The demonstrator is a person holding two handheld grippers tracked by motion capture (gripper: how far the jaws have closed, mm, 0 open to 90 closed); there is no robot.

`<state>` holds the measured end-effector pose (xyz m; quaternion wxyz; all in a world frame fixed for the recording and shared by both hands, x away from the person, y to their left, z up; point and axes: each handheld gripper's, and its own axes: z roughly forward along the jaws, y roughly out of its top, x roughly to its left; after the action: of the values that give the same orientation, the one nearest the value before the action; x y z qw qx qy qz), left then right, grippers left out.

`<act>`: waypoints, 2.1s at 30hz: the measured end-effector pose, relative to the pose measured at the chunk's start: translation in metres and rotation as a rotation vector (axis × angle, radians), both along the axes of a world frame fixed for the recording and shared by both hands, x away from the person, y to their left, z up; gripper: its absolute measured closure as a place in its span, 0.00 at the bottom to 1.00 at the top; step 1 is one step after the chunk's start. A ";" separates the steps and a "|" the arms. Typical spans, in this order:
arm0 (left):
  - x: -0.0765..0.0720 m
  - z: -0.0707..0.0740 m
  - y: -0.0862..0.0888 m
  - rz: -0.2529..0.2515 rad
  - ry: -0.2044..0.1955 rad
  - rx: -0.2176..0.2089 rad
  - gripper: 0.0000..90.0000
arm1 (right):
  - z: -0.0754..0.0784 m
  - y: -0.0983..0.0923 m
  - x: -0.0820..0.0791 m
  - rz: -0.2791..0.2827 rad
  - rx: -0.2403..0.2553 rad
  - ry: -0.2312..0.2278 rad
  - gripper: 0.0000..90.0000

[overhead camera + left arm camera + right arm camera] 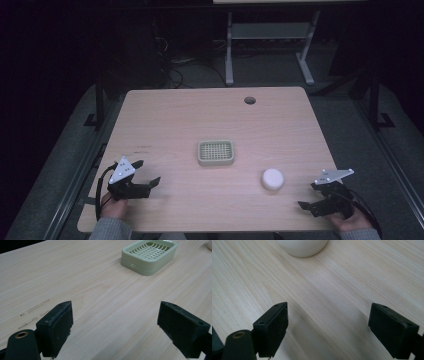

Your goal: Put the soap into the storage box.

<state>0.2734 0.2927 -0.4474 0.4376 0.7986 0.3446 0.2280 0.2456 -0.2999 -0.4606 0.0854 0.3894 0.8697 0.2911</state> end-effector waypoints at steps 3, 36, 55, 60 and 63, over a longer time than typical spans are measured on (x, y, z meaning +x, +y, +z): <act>0.000 0.000 0.000 -0.002 0.001 -0.004 0.14 | 0.001 0.001 0.000 0.000 -0.005 -0.001 0.17; -0.001 0.000 0.004 0.009 0.002 -0.018 0.14 | 0.041 0.051 0.034 0.166 -0.165 0.076 0.17; -0.001 0.001 0.005 0.014 -0.001 -0.029 0.14 | 0.052 0.095 0.065 0.261 -0.282 0.089 0.18; -0.001 0.001 0.005 0.016 0.001 -0.028 0.14 | 0.051 0.105 0.073 0.284 -0.301 0.103 0.18; 0.000 0.001 0.006 0.019 -0.001 -0.031 0.14 | 0.048 0.111 0.078 0.296 -0.315 0.117 0.19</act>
<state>0.2731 0.2989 -0.4467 0.4481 0.7882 0.3555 0.2272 0.3239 -0.1888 -0.4122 0.0510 0.2555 0.9555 0.1381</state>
